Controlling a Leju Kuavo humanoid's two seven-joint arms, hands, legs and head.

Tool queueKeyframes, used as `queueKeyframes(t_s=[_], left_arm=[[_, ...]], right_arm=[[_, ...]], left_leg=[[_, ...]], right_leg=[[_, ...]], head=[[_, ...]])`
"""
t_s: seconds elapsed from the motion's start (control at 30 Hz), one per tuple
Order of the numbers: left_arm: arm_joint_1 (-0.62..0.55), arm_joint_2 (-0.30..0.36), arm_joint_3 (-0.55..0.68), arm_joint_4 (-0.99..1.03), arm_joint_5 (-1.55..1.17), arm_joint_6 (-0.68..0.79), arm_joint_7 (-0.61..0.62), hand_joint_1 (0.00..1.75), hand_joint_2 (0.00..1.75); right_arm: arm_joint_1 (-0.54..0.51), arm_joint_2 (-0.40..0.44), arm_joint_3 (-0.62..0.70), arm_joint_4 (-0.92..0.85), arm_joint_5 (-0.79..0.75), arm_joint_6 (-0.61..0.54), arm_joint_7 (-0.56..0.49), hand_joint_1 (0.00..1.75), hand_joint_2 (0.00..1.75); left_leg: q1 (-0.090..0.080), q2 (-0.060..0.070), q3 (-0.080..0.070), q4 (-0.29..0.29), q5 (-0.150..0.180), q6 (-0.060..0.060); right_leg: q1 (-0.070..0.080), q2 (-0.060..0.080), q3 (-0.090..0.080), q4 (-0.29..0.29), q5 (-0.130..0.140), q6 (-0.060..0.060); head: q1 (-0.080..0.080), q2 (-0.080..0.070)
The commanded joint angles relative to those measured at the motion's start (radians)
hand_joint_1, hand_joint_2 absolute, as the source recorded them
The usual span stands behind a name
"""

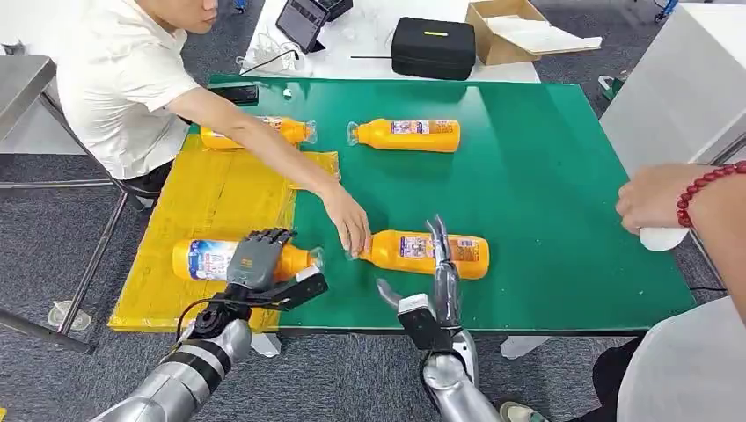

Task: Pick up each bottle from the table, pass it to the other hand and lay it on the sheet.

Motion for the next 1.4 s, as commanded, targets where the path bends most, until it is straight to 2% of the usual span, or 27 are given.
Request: queueKeyframes(t_s=[0.03, 0.17, 0.47, 0.67, 0.83, 0.93, 0.97, 1.03, 1.1, 1.17, 1.2, 1.37, 1.4], left_arm=[[-0.045, 0.014, -0.055, 0.094, 0.018, -0.171, 0.008, 0.00, 1.75], [-0.062, 0.034, -0.068, 0.110, 0.019, -0.283, 0.044, 0.00, 1.75], [-0.055, 0.040, -0.044, 0.095, 0.061, -0.307, 0.040, 0.00, 1.75], [-0.053, 0.040, -0.041, 0.088, 0.067, -0.296, 0.038, 0.00, 1.75], [-0.016, 0.044, -0.024, 0.016, 0.113, -0.180, -0.021, 0.00, 1.75], [-0.016, 0.044, -0.024, 0.016, 0.113, -0.180, -0.021, 0.00, 1.75], [-0.005, 0.040, -0.022, -0.007, 0.120, -0.158, -0.023, 0.00, 1.75], [0.029, 0.030, 0.000, -0.067, 0.167, -0.096, -0.069, 0.00, 1.75], [0.087, 0.023, -0.001, -0.174, 0.194, -0.017, -0.105, 0.00, 1.75], [0.127, 0.027, -0.031, -0.256, 0.199, 0.010, -0.092, 0.00, 1.75], [0.133, 0.027, -0.041, -0.270, 0.198, 0.014, -0.090, 0.00, 1.75], [0.135, 0.026, -0.043, -0.272, 0.198, 0.016, -0.088, 0.00, 1.75], [0.130, 0.030, -0.047, -0.265, 0.201, 0.021, -0.097, 0.00, 1.75]], right_arm=[[-0.048, -0.027, 0.049, 0.096, -0.025, -0.008, 0.000, 0.00, 1.75], [-0.048, -0.025, 0.045, 0.107, -0.034, -0.012, 0.000, 0.00, 1.75], [-0.048, -0.030, 0.052, 0.116, -0.041, -0.024, 0.000, 0.00, 1.75], [-0.048, -0.031, 0.055, 0.117, -0.040, -0.029, 0.000, 0.00, 1.75], [-0.036, -0.040, 0.050, 0.100, 0.031, -0.068, 0.000, 0.00, 1.75], [-0.036, -0.040, 0.050, 0.100, 0.031, -0.068, 0.000, 0.00, 1.75], [-0.029, -0.036, 0.029, 0.090, 0.071, -0.068, 0.000, 0.00, 1.75], [-0.010, -0.011, -0.063, 0.077, 0.248, -0.068, 0.000, 0.00, 1.75], [0.007, 0.013, -0.189, 0.057, 0.515, -0.068, 0.000, 0.00, 1.75], [0.000, 0.022, -0.264, 0.064, 0.667, -0.068, 0.000, 0.00, 1.75], [-0.007, 0.016, -0.273, 0.070, 0.703, -0.068, 0.007, 0.00, 1.75], [-0.015, 0.011, -0.271, 0.077, 0.698, -0.068, 0.008, 0.00, 1.75], [-0.014, 0.011, -0.278, 0.066, 0.748, -0.068, 0.025, 0.00, 1.75]], left_leg=[[-0.001, 0.002, 0.004, -0.001, -0.001, 0.001], [0.000, 0.001, 0.004, -0.001, -0.001, 0.001], [-0.001, 0.002, 0.007, -0.002, -0.001, 0.001], [-0.001, 0.002, 0.007, -0.002, -0.001, 0.001], [-0.001, 0.004, 0.008, -0.002, -0.001, 0.001], [-0.001, 0.001, 0.005, -0.001, -0.001, 0.000], [-0.001, 0.002, 0.007, -0.001, -0.001, 0.001], [-0.001, -0.001, 0.005, -0.001, 0.000, 0.000], [-0.001, 0.000, 0.006, -0.001, -0.001, 0.001], [-0.002, 0.001, 0.006, -0.001, -0.002, 0.001], [-0.001, 0.000, 0.005, 0.000, -0.001, 0.001], [-0.001, -0.001, 0.002, 0.000, 0.000, 0.000], [-0.001, -0.001, 0.003, 0.000, -0.001, 0.001]], right_leg=[[0.000, 0.000, 0.004, 0.000, -0.001, -0.001], [0.000, -0.001, 0.004, -0.001, 0.000, -0.001], [0.000, 0.000, 0.006, -0.001, 0.000, -0.001], [0.000, 0.000, 0.006, -0.001, 0.000, -0.002], [-0.001, 0.001, 0.007, -0.001, 0.000, -0.002], [0.000, -0.001, 0.005, 0.000, 0.000, -0.001], [0.000, 0.000, 0.006, 0.000, -0.001, -0.002], [0.000, -0.003, 0.005, 0.000, -0.001, -0.001], [-0.001, -0.002, 0.006, 0.000, -0.001, -0.001], [-0.001, -0.002, 0.005, 0.000, -0.002, -0.001], [0.000, -0.003, 0.004, 0.001, -0.002, -0.001], [0.000, -0.003, 0.002, 0.000, -0.001, -0.001], [0.000, -0.003, 0.003, 0.001, -0.001, -0.001]], head=[[0.000, 0.000], [0.000, 0.000], [0.000, 0.000], [0.000, 0.000], [0.000, 0.000], [0.000, 0.000], [0.000, 0.000], [0.000, 0.000], [0.000, 0.000], [0.000, 0.000], [0.000, 0.000], [0.000, 0.000], [0.000, 0.000]])
